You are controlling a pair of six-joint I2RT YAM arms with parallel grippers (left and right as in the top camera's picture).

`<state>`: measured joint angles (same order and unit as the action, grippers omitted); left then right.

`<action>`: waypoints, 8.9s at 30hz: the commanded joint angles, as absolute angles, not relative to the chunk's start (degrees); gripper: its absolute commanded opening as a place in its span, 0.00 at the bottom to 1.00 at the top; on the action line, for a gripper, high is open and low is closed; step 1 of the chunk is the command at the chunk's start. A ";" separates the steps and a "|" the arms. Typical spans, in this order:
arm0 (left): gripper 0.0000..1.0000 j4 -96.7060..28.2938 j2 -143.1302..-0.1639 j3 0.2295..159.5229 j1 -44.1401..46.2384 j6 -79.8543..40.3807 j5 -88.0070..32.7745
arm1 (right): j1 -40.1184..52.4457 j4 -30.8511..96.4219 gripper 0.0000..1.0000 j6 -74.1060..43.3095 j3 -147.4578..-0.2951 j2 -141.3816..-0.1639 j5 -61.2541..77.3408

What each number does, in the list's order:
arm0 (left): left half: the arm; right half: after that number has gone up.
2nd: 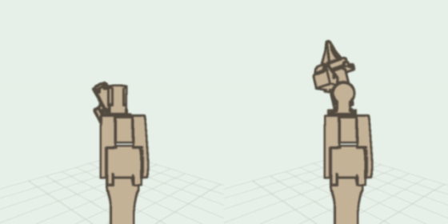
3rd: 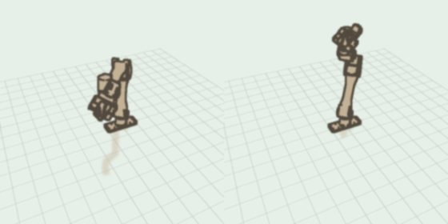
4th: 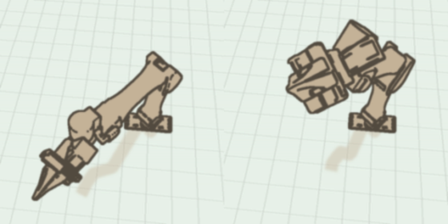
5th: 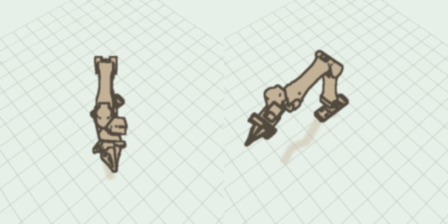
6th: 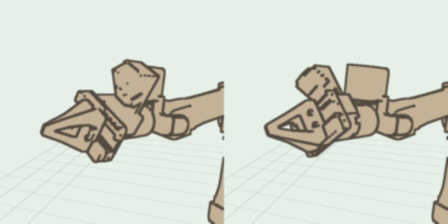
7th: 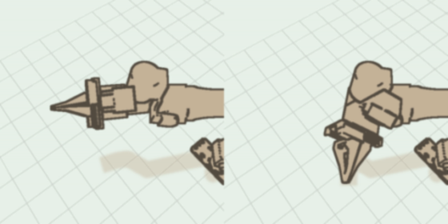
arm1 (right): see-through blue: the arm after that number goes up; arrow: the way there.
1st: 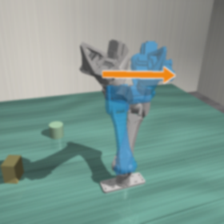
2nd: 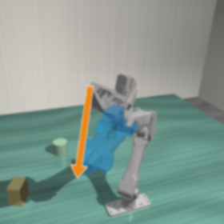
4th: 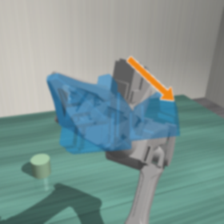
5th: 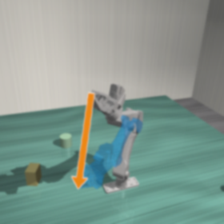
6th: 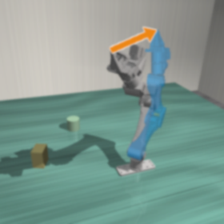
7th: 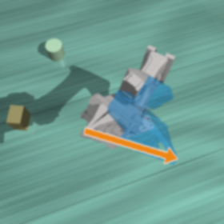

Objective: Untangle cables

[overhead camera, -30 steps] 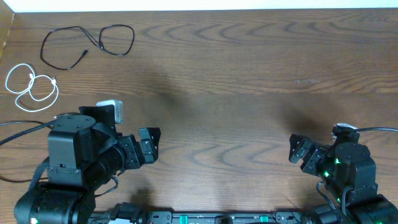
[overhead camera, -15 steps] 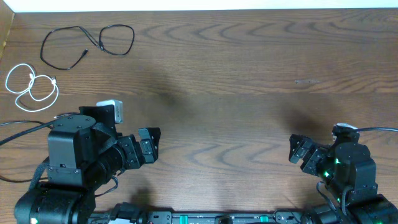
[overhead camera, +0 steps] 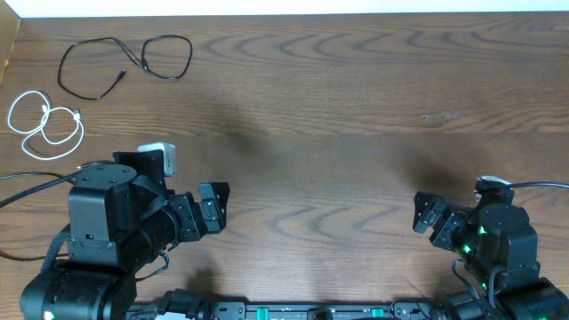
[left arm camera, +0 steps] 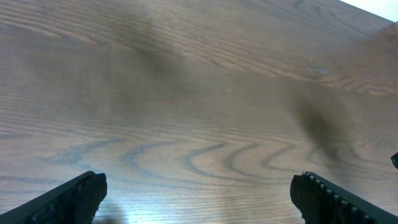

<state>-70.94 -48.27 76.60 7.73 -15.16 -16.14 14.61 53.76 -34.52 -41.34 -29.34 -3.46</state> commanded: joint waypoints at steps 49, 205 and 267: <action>0.99 -71.13 -48.31 76.34 7.90 -14.63 -15.35 | 15.05 53.82 0.99 -35.29 -41.45 -29.26 -4.16; 1.00 -67.53 -41.34 67.59 7.90 -7.49 -12.23 | 3.42 4.27 0.99 -0.14 -0.32 -0.36 -1.10; 1.00 -3.27 -0.05 0.23 4.67 -3.14 -10.61 | 3.42 4.27 0.99 -0.14 -0.32 -0.38 -1.10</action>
